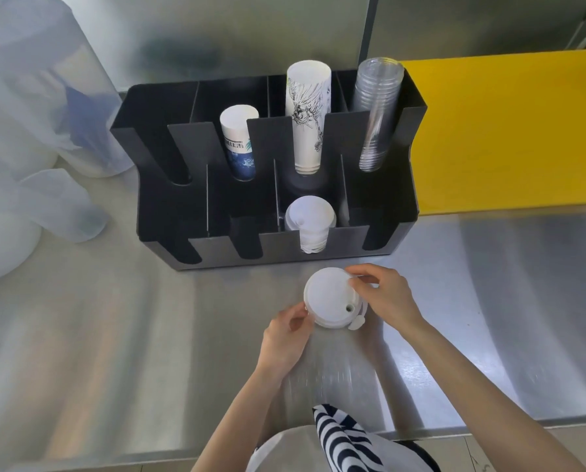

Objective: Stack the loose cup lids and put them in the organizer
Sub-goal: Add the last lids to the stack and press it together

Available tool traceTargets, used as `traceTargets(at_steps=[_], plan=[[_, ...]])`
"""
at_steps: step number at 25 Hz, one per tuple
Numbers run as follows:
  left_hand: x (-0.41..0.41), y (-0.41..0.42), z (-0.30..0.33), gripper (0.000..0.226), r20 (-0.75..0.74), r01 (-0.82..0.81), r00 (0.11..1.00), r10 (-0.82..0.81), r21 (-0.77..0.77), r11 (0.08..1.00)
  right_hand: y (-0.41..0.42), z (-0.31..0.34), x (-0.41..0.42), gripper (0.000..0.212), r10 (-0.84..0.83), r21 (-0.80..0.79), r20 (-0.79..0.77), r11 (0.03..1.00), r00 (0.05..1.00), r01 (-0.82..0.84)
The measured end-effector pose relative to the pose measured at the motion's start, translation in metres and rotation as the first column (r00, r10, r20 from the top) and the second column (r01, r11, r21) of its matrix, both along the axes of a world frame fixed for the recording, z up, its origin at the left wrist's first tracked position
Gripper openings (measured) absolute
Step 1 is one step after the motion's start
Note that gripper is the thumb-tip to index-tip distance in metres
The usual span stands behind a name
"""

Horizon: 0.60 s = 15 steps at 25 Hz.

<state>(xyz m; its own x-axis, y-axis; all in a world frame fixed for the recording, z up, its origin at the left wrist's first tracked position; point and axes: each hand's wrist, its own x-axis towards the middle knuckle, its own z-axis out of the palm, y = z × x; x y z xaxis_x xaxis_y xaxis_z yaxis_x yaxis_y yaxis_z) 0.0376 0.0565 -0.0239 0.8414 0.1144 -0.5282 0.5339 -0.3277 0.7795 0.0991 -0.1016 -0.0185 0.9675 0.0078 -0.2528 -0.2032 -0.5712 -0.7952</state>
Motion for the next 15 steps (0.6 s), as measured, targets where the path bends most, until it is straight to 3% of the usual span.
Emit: traceTargets(at_steps=[15], plan=[[0.012,0.001,-0.015,0.033,0.004,0.107,0.994,-0.108,0.114,0.988,0.011,-0.011,-0.007,0.027,0.024,0.019,-0.106,1.0,0.994,-0.022]])
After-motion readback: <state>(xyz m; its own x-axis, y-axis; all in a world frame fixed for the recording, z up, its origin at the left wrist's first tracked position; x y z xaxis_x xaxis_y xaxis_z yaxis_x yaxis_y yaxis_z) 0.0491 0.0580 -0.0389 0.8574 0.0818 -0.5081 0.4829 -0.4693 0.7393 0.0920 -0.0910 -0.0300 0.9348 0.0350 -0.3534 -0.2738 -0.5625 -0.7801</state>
